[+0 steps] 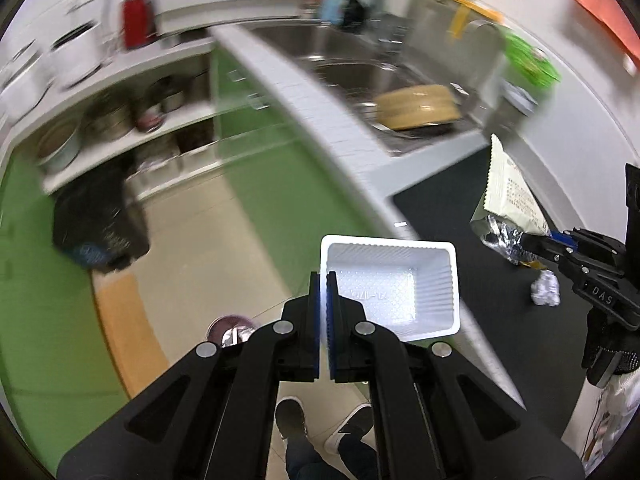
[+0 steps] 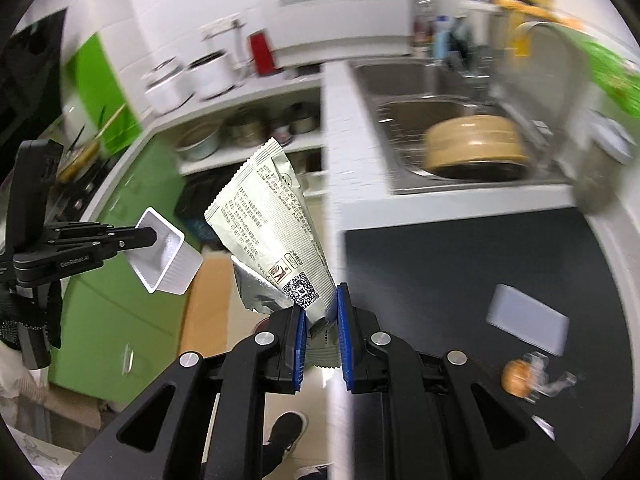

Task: Collect trash
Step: 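Carry the tray and wrapper over the pink wastebasket and open both tools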

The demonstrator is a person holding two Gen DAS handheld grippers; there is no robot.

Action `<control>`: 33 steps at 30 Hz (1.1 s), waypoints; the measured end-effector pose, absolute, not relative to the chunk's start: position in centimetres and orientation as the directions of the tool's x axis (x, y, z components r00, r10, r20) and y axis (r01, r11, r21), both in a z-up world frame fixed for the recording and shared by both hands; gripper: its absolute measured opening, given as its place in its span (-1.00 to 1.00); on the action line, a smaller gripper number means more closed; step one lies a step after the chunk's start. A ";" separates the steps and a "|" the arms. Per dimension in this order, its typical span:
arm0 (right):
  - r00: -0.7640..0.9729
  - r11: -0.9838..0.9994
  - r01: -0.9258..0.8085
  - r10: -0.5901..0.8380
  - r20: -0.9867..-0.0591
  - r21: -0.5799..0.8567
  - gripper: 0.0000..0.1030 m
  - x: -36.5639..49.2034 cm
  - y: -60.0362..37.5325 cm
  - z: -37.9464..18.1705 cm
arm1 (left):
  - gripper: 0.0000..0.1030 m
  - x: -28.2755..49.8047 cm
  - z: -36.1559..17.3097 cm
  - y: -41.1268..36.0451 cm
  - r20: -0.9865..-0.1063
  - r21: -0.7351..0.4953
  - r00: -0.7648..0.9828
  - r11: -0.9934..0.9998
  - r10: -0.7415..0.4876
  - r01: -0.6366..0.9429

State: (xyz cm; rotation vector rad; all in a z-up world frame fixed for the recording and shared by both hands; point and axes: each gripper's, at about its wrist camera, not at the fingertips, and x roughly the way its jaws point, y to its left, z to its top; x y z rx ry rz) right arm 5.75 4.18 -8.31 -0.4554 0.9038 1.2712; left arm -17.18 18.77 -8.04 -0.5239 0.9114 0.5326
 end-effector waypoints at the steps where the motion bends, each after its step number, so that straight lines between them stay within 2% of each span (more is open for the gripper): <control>1: 0.017 0.259 -0.949 0.613 -0.790 0.180 -0.73 5.2 5.1 -8.6 | -0.96 -18.4 -8.7 19.5 -0.842 -0.196 0.495 0.733 0.214 -0.651; 9: -0.070 0.167 -0.968 0.536 -0.841 0.187 -0.73 0.1 14.5 -15.8 | -0.96 -25.3 -16.1 24.3 -0.884 -0.200 0.410 0.609 0.226 -0.767; 25: -0.138 0.140 -0.969 0.375 -0.917 0.203 -0.73 -4.2 23.5 -38.0 | -0.96 -28.9 -46.5 31.3 -0.954 -0.237 0.297 0.495 0.045 -0.836; 31: -0.146 0.151 -0.966 0.343 -0.928 0.208 -0.73 -4.6 24.7 -44.5 | -0.92 -28.5 -53.8 32.5 -0.956 -0.254 0.293 0.484 0.004 -0.837; 32: -0.147 0.152 -0.966 0.340 -0.929 0.209 -0.73 -4.7 24.8 -45.3 | -0.85 -28.5 -54.7 32.6 -0.957 -0.254 0.290 0.484 0.000 -0.838; 33: -0.149 0.151 -0.966 0.337 -0.930 0.210 -0.73 -4.8 24.9 -46.0 | -0.58 -28.4 -55.2 32.6 -0.957 -0.255 0.290 0.481 -0.001 -0.839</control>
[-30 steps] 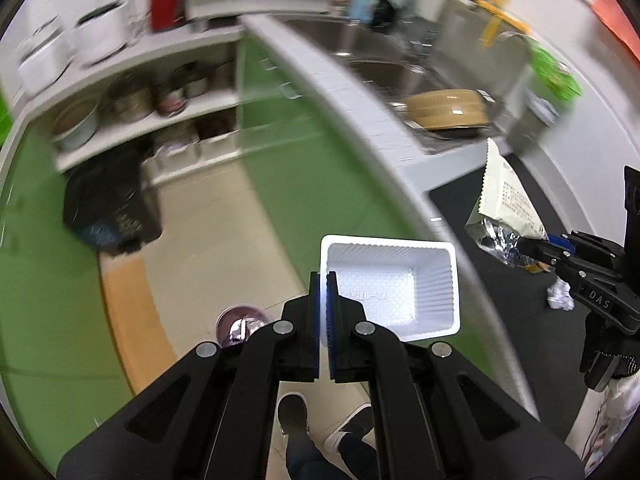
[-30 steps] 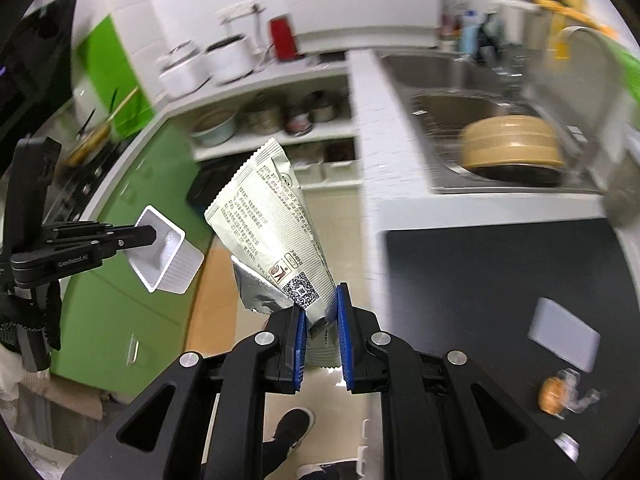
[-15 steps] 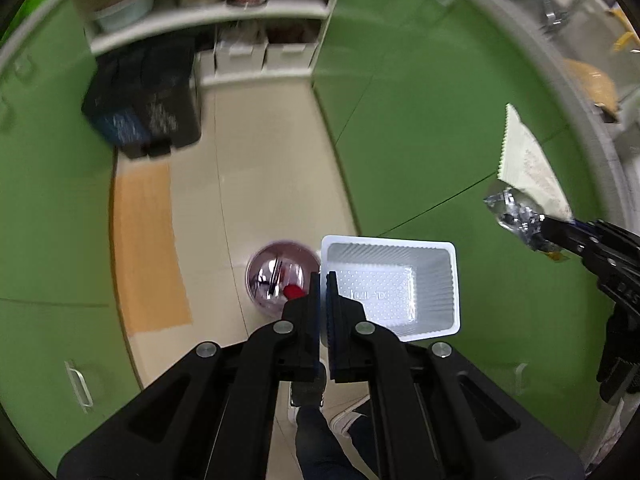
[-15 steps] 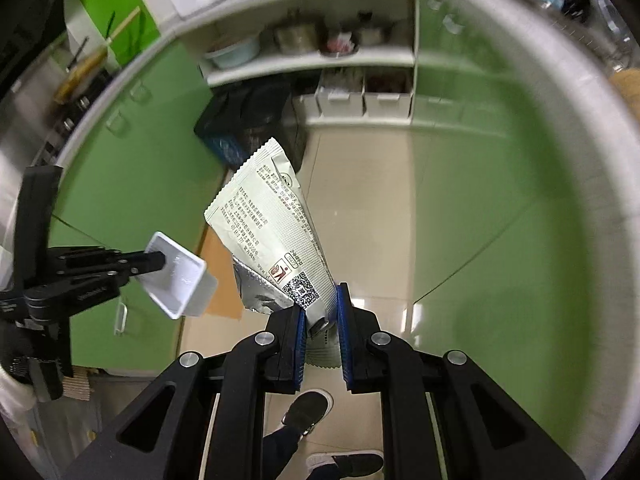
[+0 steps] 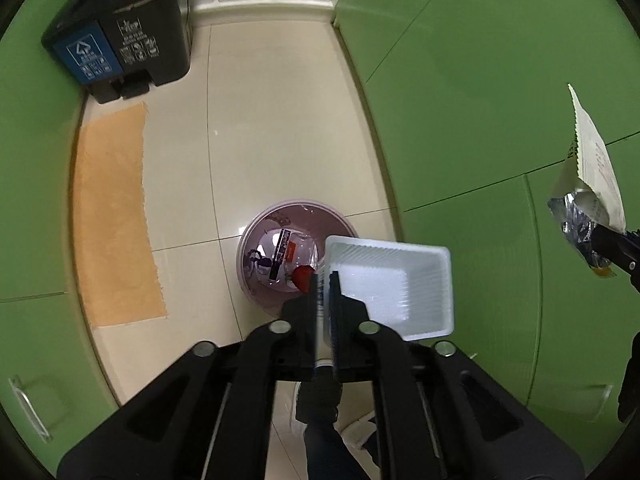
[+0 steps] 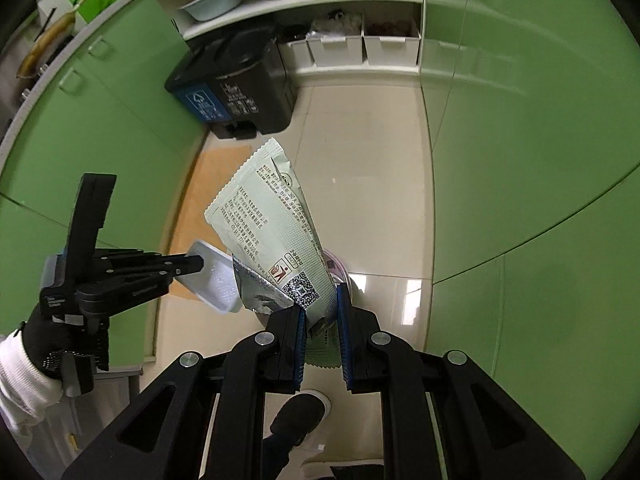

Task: Collect trash
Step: 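Carry the tray and wrapper over the pink wastebasket and open both tools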

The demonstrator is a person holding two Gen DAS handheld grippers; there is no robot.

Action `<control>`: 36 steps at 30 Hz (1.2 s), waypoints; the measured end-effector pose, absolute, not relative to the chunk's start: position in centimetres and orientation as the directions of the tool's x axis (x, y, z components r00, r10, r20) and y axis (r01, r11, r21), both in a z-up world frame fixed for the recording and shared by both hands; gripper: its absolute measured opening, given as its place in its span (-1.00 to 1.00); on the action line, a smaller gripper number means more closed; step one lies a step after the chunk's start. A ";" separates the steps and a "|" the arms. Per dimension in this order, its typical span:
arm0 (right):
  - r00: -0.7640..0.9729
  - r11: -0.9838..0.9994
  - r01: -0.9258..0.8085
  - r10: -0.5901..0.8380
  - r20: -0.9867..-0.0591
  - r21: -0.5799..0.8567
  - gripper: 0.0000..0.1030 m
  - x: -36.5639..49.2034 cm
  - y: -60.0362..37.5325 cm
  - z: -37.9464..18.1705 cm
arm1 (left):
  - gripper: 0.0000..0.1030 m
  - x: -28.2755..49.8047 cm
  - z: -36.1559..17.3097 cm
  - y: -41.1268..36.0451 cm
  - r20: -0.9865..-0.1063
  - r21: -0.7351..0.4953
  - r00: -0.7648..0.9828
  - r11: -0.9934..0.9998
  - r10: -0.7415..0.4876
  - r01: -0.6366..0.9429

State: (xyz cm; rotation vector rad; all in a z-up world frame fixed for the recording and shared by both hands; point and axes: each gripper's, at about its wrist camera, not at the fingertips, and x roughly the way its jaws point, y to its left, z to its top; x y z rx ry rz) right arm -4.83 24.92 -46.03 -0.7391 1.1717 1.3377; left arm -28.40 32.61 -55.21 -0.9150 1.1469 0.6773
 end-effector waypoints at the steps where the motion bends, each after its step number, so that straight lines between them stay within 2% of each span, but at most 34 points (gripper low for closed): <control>1: -0.150 0.151 -0.966 0.335 -0.930 0.210 -0.73 -5.0 25.0 -46.5 | -0.39 -28.5 -55.8 32.7 -0.956 -0.259 0.293 0.478 -0.002 -0.839; 2: -0.152 0.151 -0.966 0.331 -0.931 0.211 -0.73 -5.2 25.0 -47.1 | -0.03 -28.6 -56.4 32.9 -0.955 -0.262 0.298 0.476 0.000 -0.840; 3: -0.152 0.151 -0.966 0.329 -0.932 0.211 -0.73 -5.4 25.1 -47.3 | 0.20 -28.6 -56.7 33.0 -0.953 -0.266 0.303 0.473 0.002 -0.840; 5: -0.153 0.149 -0.966 0.324 -0.934 0.211 -0.73 -5.6 25.2 -48.0 | 0.32 -28.7 -57.1 33.1 -0.950 -0.273 0.311 0.472 0.002 -0.838; 9: -0.164 0.140 -0.966 0.311 -0.936 0.216 -0.73 -6.4 25.5 -48.9 | 0.77 -29.5 -56.6 33.4 -0.943 -0.291 0.331 0.443 0.015 -0.848; 12: -0.177 0.124 -0.967 0.301 -0.937 0.223 -0.73 -7.4 25.9 -49.6 | 0.93 -30.6 -55.3 33.8 -0.940 -0.290 0.338 0.426 0.039 -0.857; 24: -0.237 0.041 -0.966 0.258 -0.937 0.255 -0.72 -11.6 28.8 -53.0 | 0.94 -37.5 -51.8 35.1 -0.930 -0.308 0.356 0.330 0.094 -0.892; 27: -0.238 0.027 -0.967 0.244 -0.940 0.252 -0.67 -12.4 29.4 -54.1 | 0.94 -38.7 -51.8 35.0 -0.927 -0.314 0.361 0.314 0.104 -0.896; 29: -0.233 0.025 -0.969 0.238 -0.943 0.246 -0.55 -12.8 29.7 -54.8 | 0.94 -39.3 -51.9 35.0 -0.925 -0.316 0.363 0.309 0.108 -0.897; 33: -0.223 0.026 -0.972 0.232 -0.947 0.236 -0.44 -13.2 29.9 -55.8 | 0.94 -40.0 -52.2 34.8 -0.924 -0.320 0.366 0.299 0.108 -0.899; 35: -0.221 0.028 -0.972 0.230 -0.948 0.233 -0.18 -13.2 29.8 -56.2 | 0.94 -40.0 -52.4 34.8 -0.924 -0.323 0.368 0.298 0.107 -0.898; 36: -0.219 0.030 -0.972 0.229 -0.949 0.231 -0.11 -13.2 29.8 -56.3 | 0.94 -39.9 -52.4 34.8 -0.924 -0.323 0.368 0.299 0.107 -0.898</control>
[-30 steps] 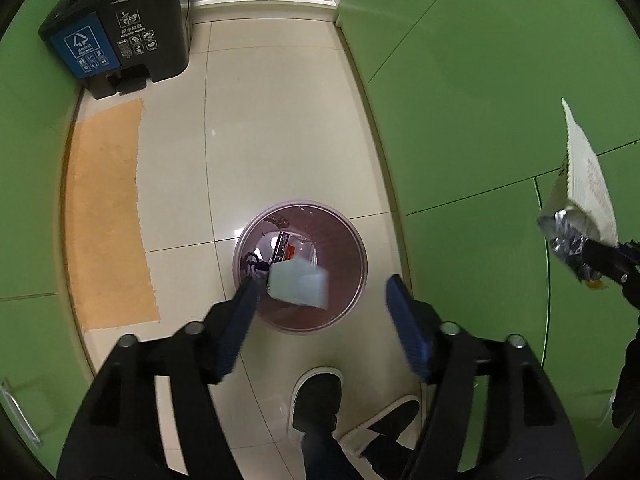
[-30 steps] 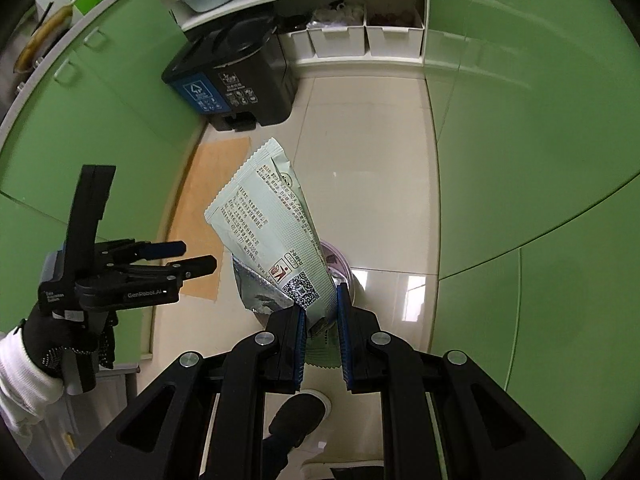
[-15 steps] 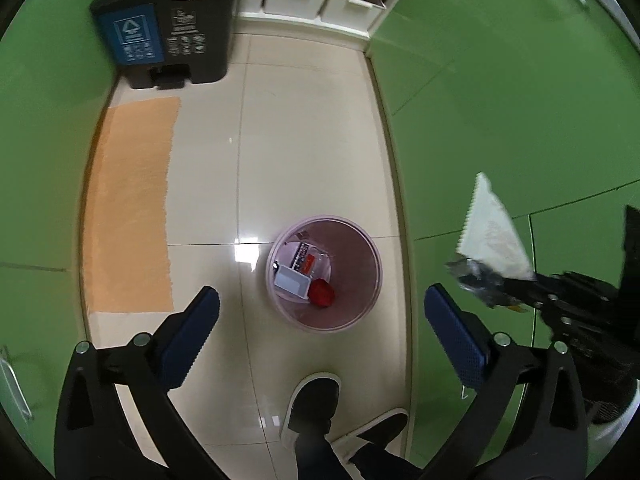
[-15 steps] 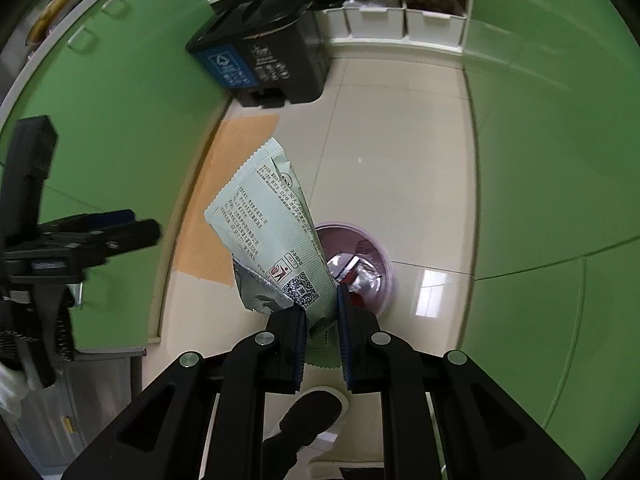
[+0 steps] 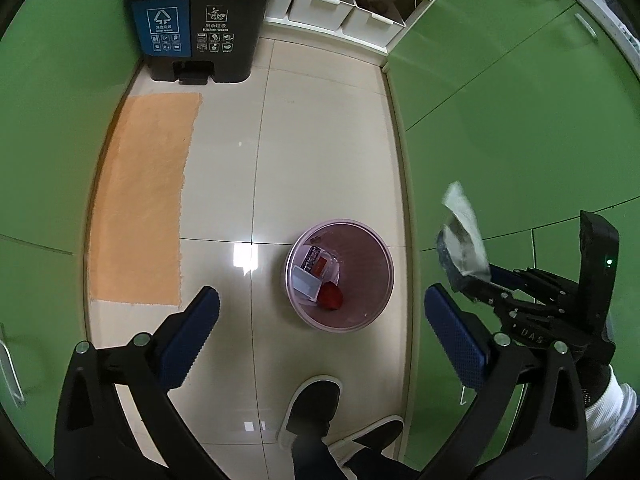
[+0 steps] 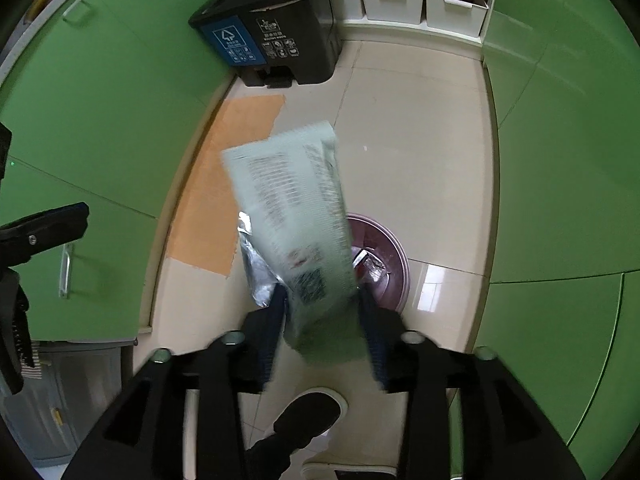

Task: Collect trash
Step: 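Carry the tray and wrapper over the pink wastebasket and open both tools, then move both tools back up to the counter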

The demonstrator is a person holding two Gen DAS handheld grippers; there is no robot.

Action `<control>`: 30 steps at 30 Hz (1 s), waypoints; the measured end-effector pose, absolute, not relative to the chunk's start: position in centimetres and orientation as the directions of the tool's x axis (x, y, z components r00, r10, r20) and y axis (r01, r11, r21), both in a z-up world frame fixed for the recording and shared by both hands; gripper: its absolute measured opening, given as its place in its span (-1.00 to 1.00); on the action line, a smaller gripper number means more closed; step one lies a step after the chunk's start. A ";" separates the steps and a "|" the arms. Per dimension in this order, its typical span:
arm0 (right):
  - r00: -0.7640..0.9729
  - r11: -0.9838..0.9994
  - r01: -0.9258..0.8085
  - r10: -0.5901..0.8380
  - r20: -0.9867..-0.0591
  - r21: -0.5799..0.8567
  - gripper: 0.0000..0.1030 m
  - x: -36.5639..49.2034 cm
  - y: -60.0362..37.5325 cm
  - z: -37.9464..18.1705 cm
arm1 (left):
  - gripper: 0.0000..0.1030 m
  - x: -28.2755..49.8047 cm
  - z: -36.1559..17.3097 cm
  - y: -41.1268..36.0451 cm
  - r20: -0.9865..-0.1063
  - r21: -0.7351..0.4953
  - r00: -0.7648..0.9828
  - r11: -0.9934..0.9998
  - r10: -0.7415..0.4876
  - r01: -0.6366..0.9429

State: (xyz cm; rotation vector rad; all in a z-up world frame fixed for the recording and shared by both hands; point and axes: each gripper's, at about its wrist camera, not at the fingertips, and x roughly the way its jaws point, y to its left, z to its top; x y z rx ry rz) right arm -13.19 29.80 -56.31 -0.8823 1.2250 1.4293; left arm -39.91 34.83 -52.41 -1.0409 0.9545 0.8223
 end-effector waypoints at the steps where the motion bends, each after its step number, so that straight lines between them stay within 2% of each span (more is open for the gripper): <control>1: -0.219 0.034 -0.972 0.228 -0.949 0.233 0.04 -13.1 29.7 -56.4 | 0.94 -39.8 -52.5 34.9 -0.924 -0.323 0.368 0.302 0.105 -0.897; 2: -0.219 0.035 -0.972 0.228 -0.949 0.233 0.22 -13.1 29.6 -56.5 | 0.94 -39.7 -52.6 34.9 -0.923 -0.326 0.370 0.302 0.103 -0.896; 4: -0.221 0.037 -0.971 0.232 -0.947 0.236 0.44 -12.9 29.4 -56.6 | 0.94 -39.4 -52.7 35.1 -0.922 -0.330 0.374 0.306 0.100 -0.893; 7: -0.232 0.044 -0.968 0.234 -0.944 0.249 0.67 -12.7 29.2 -56.7 | 0.94 -38.8 -52.8 35.0 -0.920 -0.334 0.380 0.314 0.095 -0.888; 19: -0.252 0.085 -0.957 0.238 -0.938 0.278 0.76 -11.6 27.2 -54.9 | 0.94 -36.5 -51.5 33.5 -0.921 -0.332 0.380 0.346 0.079 -0.877; 25: -0.249 0.117 -0.950 0.275 -0.929 0.290 0.79 -10.7 25.6 -48.3 | 0.94 -34.7 -46.0 32.0 -0.919 -0.326 0.385 0.386 0.084 -0.863; 30: -0.254 0.134 -0.939 0.351 -0.901 0.317 0.87 -9.8 23.6 -39.1 | 0.94 -33.1 -37.8 30.3 -0.906 -0.329 0.410 0.436 0.104 -0.838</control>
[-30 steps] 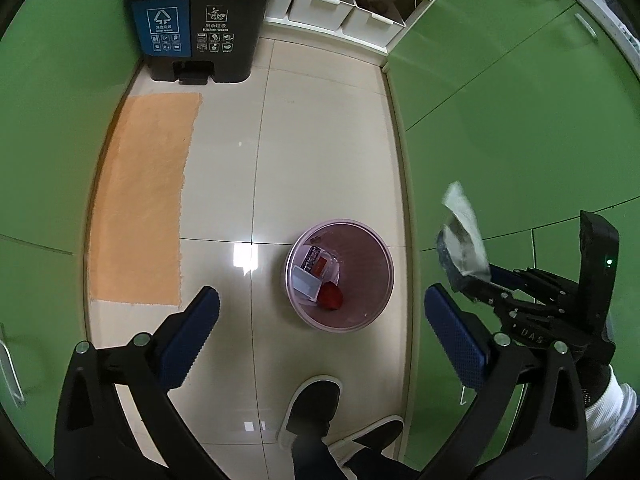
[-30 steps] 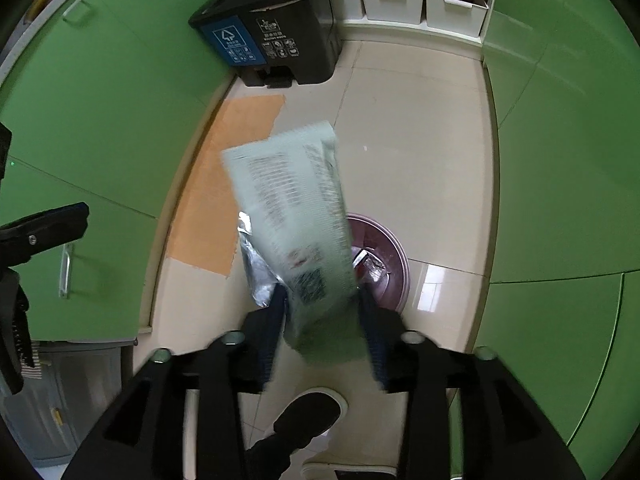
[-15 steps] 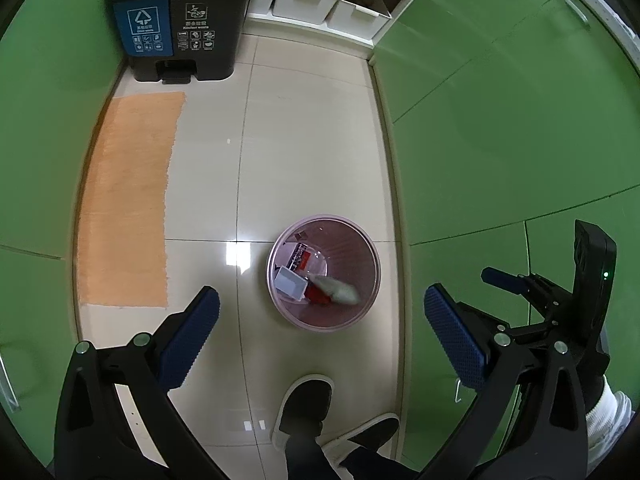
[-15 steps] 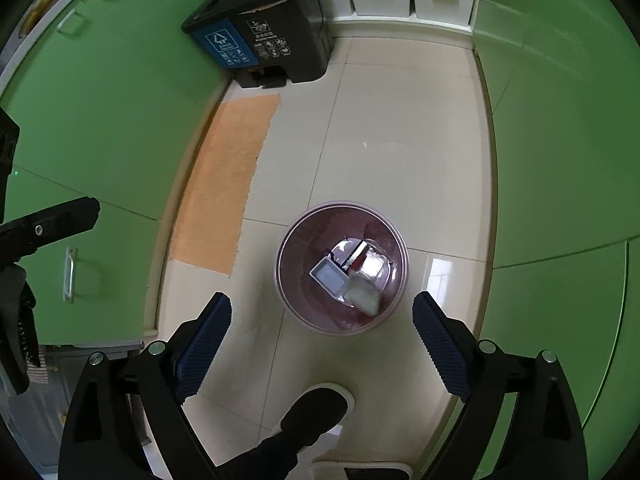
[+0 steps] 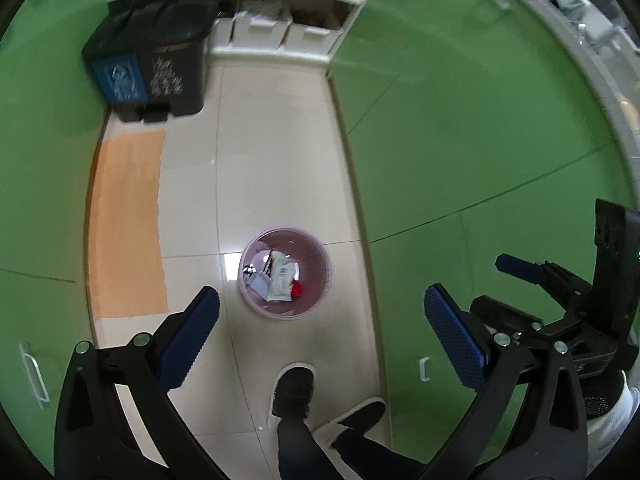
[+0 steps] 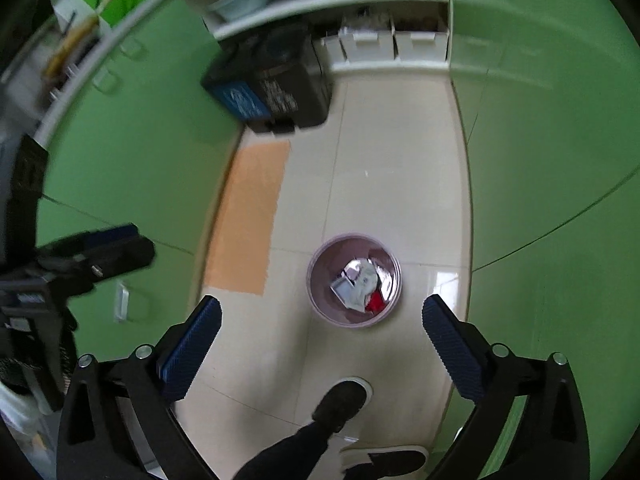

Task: Collect trash
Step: 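Move both tools back up to the counter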

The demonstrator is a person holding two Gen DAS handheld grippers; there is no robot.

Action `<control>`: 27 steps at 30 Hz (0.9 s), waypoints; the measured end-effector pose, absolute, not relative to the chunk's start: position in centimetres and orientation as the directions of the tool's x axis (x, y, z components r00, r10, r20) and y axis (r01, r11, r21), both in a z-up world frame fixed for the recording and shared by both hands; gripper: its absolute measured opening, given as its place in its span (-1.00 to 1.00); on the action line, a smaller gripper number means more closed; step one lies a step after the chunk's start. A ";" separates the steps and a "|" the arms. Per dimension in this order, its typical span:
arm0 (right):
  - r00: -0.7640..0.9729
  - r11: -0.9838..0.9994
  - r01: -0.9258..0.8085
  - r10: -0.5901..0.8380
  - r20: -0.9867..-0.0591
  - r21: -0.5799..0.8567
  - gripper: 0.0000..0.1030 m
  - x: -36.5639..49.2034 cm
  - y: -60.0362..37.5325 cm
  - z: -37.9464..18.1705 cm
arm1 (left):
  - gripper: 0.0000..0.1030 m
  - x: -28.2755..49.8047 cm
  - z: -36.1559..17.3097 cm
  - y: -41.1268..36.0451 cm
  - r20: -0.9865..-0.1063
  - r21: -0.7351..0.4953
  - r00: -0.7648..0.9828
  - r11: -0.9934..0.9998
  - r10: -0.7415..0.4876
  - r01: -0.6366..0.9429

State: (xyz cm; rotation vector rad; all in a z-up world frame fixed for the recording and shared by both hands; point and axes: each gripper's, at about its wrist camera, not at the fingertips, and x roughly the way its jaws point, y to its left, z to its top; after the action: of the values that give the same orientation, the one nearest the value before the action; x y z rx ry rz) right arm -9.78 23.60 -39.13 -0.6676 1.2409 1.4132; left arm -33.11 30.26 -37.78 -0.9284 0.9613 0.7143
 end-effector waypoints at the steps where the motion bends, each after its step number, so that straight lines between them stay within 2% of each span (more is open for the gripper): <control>1: -0.253 0.139 -0.937 0.367 -0.895 0.322 0.87 -9.5 23.2 -37.3 | 0.94 -32.8 -36.4 30.0 -0.904 -0.330 0.415 0.442 0.107 -0.834; 6: -0.213 0.172 -0.930 0.470 -0.856 0.326 0.88 -7.6 19.9 -26.3 | 0.94 -31.1 -27.2 28.2 -0.876 -0.351 0.466 0.493 0.129 -0.796; 13: -0.073 0.273 -0.918 0.598 -0.798 0.288 0.88 -2.7 13.7 -14.6 | 0.94 -26.8 -17.1 25.5 -0.825 -0.362 0.545 0.600 0.149 -0.713; 18: 0.059 0.383 -0.888 0.645 -0.762 0.255 0.88 1.7 8.2 -9.6 | 0.95 -22.3 -12.1 23.8 -0.788 -0.360 0.599 0.681 0.144 -0.638; 27: 0.305 0.605 -0.766 0.642 -0.704 0.220 0.88 8.2 -4.2 -4.8 | 0.95 -13.4 -5.7 18.6 -0.719 -0.349 0.690 0.813 0.086 -0.465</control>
State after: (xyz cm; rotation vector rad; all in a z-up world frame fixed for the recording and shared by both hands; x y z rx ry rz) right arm 8.17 -4.19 -4.84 -0.1679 0.8464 0.9374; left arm -13.43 18.60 -5.73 -0.5468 0.7532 0.3257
